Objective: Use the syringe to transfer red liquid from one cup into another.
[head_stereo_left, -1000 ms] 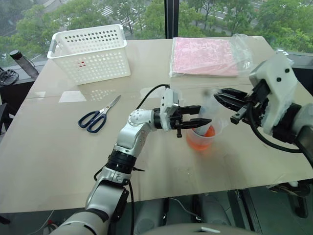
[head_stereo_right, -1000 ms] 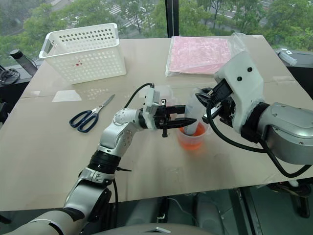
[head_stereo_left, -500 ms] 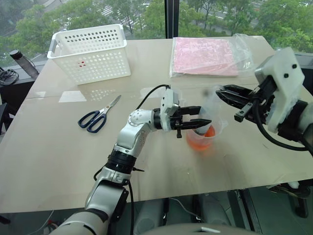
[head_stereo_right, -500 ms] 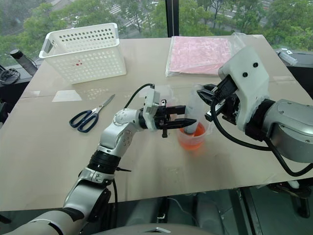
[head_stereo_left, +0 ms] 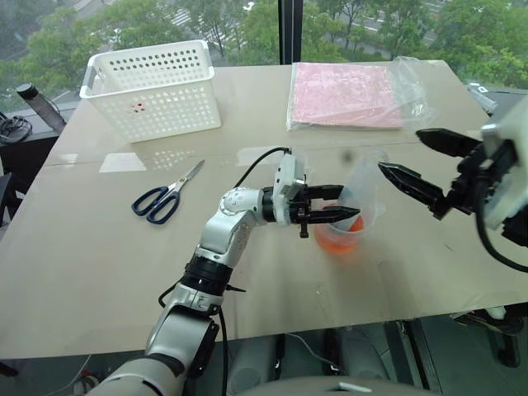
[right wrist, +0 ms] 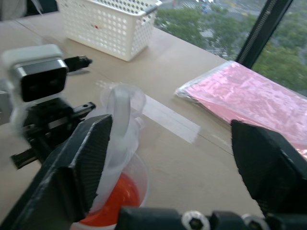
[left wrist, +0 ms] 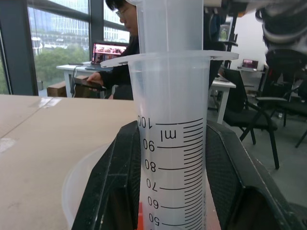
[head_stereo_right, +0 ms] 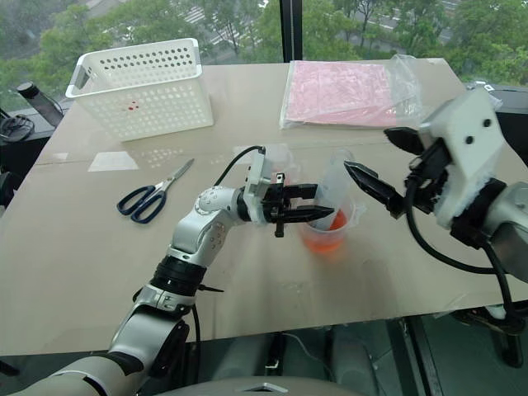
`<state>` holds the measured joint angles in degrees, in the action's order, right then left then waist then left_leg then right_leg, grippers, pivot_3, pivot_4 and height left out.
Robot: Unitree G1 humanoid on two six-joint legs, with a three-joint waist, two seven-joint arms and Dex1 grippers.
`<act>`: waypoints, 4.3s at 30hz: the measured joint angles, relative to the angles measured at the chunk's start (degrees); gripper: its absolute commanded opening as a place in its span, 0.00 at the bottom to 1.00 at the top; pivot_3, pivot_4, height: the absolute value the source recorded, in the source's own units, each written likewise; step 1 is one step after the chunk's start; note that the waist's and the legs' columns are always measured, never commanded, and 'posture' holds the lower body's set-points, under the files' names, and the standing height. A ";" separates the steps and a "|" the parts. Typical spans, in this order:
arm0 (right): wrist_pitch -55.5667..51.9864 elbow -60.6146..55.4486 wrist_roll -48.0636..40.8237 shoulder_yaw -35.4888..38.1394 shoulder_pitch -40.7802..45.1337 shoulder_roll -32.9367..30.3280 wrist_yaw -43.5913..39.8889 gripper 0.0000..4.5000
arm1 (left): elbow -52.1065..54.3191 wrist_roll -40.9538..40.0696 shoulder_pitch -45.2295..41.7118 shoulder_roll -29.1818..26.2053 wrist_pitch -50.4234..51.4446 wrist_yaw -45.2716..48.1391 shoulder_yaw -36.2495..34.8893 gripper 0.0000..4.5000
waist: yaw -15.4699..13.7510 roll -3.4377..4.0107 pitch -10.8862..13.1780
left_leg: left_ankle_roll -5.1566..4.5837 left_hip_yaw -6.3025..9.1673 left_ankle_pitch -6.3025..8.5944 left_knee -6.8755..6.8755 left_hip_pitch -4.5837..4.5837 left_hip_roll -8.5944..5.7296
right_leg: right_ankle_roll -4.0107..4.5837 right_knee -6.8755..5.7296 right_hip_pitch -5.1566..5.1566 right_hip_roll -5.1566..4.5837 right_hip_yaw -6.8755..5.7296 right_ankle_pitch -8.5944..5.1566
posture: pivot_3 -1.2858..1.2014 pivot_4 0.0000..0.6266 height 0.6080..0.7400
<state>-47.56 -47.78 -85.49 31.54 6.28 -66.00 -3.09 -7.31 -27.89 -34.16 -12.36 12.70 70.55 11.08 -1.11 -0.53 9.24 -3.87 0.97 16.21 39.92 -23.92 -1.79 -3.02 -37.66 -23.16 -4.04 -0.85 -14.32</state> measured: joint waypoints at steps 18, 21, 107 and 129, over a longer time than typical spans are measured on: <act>13.10 -4.64 26.17 27.79 -40.88 22.81 -50.01 0.91 | 3.70 -6.16 -5.98 0.65 7.98 -7.21 -6.64 0.29 | 0.24 -0.01 0.02 | -0.06 0.02 0.04 0.04 0.30 -0.01 | -0.03 -0.06 0.21 0.11 0.03 0.00 | 0.52 0.24 1.00; 14.57 -4.68 26.26 27.28 -39.89 22.29 -49.65 0.91 | 2.94 -8.34 -9.87 1.05 10.38 -11.16 -10.12 0.29 | 0.15 -0.01 0.02 | -0.05 0.04 0.03 0.07 0.29 -0.02 | -0.04 -0.08 0.22 0.09 0.01 0.00 | 0.52 0.24 1.00; -7.28 34.38 57.90 -42.61 47.77 50.64 -8.12 0.00 | -13.45 7.32 -2.22 -3.21 -14.41 -17.00 -13.66 0.29 | 1.93 -0.15 0.17 | 0.30 -0.36 -0.17 -0.04 0.00 -0.17 | -0.04 -0.46 -0.53 0.32 0.17 0.02 | 0.52 0.24 1.00; 0.48 34.74 67.64 -44.20 42.51 53.64 -17.21 0.00 | -13.26 5.88 -2.77 -3.54 -10.26 -16.71 -14.40 0.29 | 1.79 -0.11 0.13 | 0.35 -0.38 -0.19 -0.04 0.11 -0.17 | -0.04 -0.60 -0.51 0.30 0.22 0.02 | 0.52 0.24 1.00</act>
<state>-47.07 -13.05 -17.85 -12.66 48.79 -12.36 -20.31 -20.58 -22.01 -36.93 -15.89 2.44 53.85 -3.32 0.68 -0.64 9.36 -3.52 0.59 16.02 39.89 -23.80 -1.97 -3.06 -38.26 -23.67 -3.74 -0.63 -14.30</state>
